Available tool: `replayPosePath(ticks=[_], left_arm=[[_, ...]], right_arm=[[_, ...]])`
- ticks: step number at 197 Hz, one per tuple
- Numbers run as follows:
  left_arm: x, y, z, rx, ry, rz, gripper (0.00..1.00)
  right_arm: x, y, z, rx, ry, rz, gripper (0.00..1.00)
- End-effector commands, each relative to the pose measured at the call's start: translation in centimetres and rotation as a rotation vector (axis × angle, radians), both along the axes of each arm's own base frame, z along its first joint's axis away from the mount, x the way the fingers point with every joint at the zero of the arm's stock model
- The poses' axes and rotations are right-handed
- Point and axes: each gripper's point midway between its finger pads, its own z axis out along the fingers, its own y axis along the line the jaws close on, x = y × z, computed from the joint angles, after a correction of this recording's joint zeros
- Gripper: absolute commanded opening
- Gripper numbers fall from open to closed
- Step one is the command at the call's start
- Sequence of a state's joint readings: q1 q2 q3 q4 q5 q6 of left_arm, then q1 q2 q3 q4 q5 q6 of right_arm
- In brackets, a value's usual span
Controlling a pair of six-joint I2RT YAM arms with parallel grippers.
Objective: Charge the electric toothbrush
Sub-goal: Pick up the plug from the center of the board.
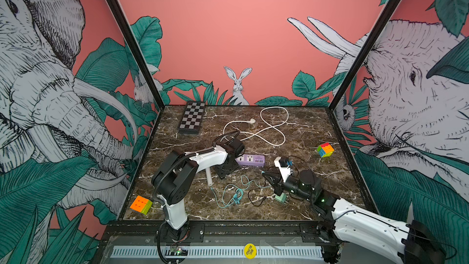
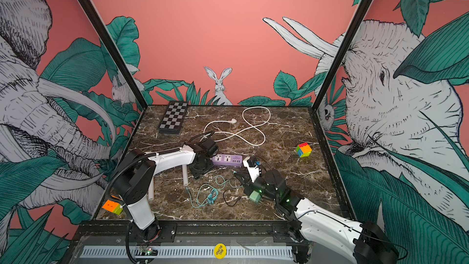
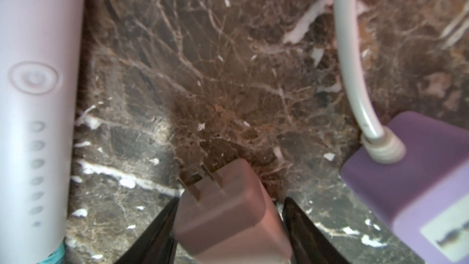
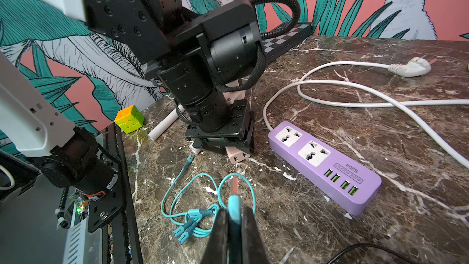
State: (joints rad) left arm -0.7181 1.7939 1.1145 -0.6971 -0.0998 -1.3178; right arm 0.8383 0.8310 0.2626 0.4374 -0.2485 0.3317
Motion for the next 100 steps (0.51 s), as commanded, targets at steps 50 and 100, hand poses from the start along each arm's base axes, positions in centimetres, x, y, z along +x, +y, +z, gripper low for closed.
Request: replayPosePath(ticks=[50, 100], left_arm=[[0.81, -0.03, -0.16, 0.023, -0.016, -0.030, 0.53], [0.81, -0.34, -0.60, 0.020, -0.001, -0.052, 0.48]], right_arm=[[-0.46, 0.53, 0.71, 0.031, -0.034, 0.032, 0.00], [-0.48, 0.58, 0.63, 0.029, -0.032, 0.033, 0.00]])
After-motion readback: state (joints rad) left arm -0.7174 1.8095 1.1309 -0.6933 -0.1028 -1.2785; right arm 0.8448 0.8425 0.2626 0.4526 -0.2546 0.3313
